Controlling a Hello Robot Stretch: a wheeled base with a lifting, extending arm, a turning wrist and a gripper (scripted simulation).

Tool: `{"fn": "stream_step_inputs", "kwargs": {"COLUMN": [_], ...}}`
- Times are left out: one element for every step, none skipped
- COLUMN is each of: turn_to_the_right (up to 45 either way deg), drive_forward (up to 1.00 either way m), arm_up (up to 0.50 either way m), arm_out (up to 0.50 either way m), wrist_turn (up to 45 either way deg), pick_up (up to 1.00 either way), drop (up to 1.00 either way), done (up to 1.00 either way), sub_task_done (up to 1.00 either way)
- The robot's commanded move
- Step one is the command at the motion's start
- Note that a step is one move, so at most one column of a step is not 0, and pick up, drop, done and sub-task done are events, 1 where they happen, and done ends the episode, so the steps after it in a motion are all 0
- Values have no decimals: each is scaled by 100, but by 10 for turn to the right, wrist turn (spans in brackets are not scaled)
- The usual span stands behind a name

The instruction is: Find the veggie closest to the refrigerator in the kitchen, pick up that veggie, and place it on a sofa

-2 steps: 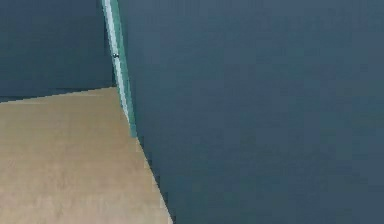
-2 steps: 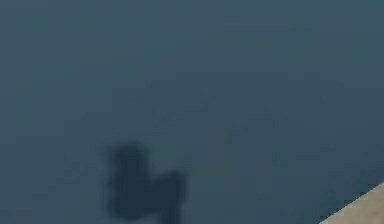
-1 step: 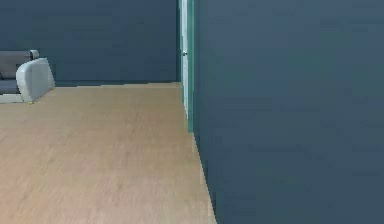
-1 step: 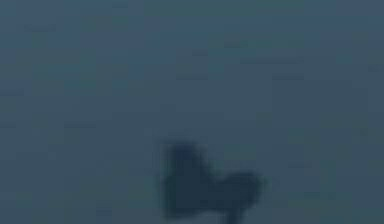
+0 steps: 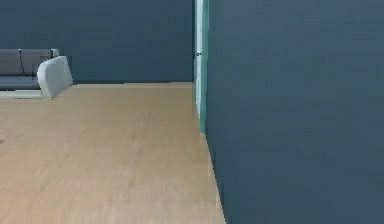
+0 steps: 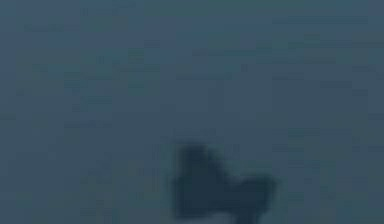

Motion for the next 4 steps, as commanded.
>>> {"fn": "stream_step_inputs", "kwargs": {"turn_to_the_right": [0, -450, -30, 210], "drive_forward": [40, 0, 0, 0], "arm_up": [0, 0, 0, 0], "arm_out": [0, 0, 0, 0], "wrist_turn": [0, 0, 0, 0], "pick_up": [0, 0, 0, 0], "drop": [0, 0, 0, 0], "done": [0, 0, 0, 0], "sub_task_done": [0, 0, 0, 0]}}
